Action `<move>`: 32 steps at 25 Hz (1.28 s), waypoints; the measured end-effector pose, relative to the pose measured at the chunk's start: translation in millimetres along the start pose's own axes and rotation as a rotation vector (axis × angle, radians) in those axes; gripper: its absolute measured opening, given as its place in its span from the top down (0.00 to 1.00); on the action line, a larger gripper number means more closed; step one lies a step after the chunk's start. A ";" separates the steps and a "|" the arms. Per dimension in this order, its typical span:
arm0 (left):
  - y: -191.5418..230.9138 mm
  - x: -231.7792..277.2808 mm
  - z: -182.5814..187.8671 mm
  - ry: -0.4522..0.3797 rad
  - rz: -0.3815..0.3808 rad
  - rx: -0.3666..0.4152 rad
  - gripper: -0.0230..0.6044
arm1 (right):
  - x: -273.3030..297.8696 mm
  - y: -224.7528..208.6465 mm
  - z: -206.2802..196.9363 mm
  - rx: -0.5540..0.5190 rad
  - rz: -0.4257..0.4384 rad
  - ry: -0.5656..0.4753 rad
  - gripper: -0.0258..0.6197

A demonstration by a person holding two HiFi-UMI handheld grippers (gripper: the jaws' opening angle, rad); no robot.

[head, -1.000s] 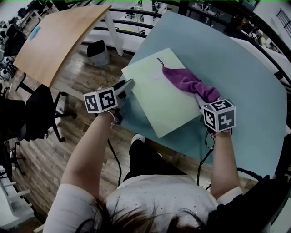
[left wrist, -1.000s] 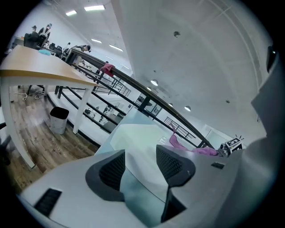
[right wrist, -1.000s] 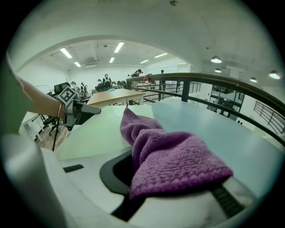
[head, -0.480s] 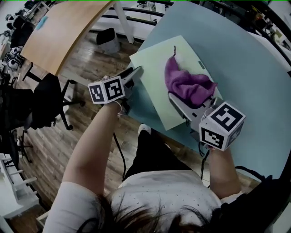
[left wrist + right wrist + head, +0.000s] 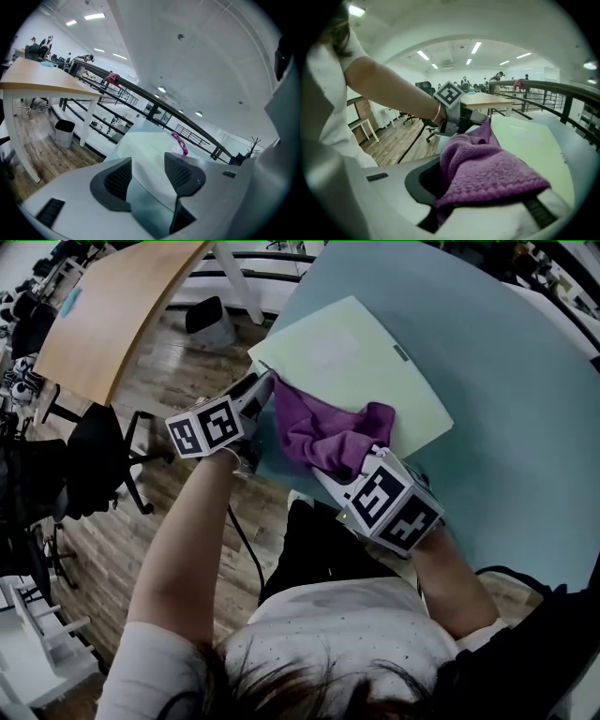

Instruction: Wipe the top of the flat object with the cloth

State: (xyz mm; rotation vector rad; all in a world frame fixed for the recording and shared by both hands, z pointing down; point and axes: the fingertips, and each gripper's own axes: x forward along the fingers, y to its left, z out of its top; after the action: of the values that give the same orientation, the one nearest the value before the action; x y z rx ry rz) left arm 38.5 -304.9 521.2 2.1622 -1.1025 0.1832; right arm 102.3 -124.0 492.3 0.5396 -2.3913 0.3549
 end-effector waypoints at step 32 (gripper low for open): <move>1.2 1.3 -4.4 0.005 -0.003 -0.005 0.62 | -121.8 -149.0 -55.5 0.233 -0.469 -0.097 0.92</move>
State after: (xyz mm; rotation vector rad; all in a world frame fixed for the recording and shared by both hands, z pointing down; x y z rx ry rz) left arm 39.2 -303.4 525.7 2.1581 -1.0961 0.1841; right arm 287.1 -198.7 471.5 1.2183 -2.2343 0.4030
